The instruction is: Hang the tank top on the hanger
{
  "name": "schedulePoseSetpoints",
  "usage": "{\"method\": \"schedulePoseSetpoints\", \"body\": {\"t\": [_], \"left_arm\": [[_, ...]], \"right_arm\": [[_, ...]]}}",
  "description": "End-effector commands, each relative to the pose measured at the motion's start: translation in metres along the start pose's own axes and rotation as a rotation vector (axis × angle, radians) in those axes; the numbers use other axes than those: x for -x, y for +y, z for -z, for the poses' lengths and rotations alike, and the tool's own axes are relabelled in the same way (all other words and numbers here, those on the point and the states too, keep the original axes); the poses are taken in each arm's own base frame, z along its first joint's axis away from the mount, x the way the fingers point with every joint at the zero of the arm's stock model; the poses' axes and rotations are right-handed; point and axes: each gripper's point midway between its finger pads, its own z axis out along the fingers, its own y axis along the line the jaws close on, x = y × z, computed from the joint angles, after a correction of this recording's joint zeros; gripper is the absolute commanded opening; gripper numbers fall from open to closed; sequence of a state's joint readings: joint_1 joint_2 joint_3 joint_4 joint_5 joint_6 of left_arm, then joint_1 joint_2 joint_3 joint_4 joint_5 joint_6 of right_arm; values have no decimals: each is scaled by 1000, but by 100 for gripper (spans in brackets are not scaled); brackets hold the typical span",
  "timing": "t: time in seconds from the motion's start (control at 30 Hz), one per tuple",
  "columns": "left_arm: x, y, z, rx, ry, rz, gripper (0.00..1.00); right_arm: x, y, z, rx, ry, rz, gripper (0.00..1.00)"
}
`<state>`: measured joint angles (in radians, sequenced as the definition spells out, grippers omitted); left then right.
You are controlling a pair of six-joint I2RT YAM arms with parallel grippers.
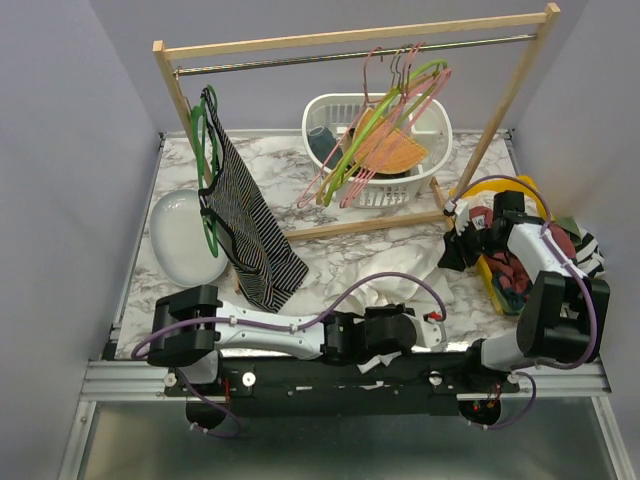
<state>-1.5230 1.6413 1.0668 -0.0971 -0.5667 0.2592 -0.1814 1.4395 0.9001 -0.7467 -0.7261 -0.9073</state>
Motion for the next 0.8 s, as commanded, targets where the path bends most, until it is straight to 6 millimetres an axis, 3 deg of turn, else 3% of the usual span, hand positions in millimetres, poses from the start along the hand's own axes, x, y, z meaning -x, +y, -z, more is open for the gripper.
{"method": "schedulePoseSetpoints", "body": {"t": [0.0,0.07,0.23,0.43,0.57,0.7,0.77], "left_arm": [[15,15,15,8,-79,139,4],[16,20,20,12,-99,166,0],[17,30,29,14,-137,223,0],[15,44,43,28,-171,275,0],[21,55,59,34,-219,306,0],[37,75,85,42,-291,339,0],[54,84,106,9,-374,350,0]], "right_arm": [[14,1,-6,40,-21,-18,35],[15,5,-4,54,-22,-28,29],[15,9,0,34,-22,-32,1],[13,19,5,38,-20,-44,1],[27,27,19,19,-53,-16,0],[60,34,53,-55,-120,32,1],[88,43,83,-129,-190,101,0]]}}
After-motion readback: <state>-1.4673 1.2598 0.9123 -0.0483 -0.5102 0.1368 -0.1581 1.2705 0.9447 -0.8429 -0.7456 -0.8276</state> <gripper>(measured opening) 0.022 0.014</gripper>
